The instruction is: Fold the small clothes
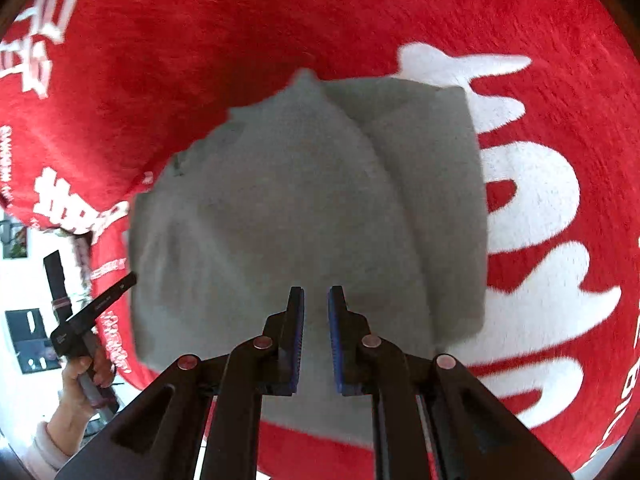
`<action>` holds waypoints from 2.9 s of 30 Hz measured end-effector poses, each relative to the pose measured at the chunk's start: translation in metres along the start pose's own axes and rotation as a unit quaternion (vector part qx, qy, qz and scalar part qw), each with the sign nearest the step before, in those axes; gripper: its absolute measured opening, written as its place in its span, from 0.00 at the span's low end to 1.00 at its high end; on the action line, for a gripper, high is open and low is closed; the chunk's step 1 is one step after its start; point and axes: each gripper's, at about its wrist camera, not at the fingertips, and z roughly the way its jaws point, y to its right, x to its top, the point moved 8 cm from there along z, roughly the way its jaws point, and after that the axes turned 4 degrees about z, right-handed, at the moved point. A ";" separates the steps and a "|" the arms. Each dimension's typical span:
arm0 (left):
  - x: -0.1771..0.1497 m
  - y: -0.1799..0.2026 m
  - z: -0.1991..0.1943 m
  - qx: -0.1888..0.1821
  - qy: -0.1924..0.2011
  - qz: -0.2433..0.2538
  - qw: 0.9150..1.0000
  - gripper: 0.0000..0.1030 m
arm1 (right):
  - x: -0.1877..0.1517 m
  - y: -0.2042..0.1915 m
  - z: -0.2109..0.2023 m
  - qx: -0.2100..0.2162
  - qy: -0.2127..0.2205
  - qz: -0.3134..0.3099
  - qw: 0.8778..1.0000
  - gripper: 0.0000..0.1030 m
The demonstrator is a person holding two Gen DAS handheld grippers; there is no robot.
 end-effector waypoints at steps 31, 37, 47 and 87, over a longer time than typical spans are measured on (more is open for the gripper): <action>-0.040 0.013 -0.024 -0.029 -0.021 0.059 0.998 0.99 | -0.059 -0.030 -0.017 0.024 0.012 0.044 0.999 0.61; -0.035 0.004 -0.029 -0.035 -0.016 0.095 0.995 0.99 | -0.081 -0.069 0.001 0.026 0.019 0.060 0.998 0.72; -0.020 -0.036 -0.025 -0.005 -0.015 0.081 0.997 0.99 | -0.105 -0.134 0.033 0.053 -0.001 0.066 0.996 0.78; -0.015 -0.110 -0.010 -0.045 -0.017 0.018 0.999 0.99 | -0.096 -0.245 0.117 0.067 -0.067 -0.002 0.996 0.54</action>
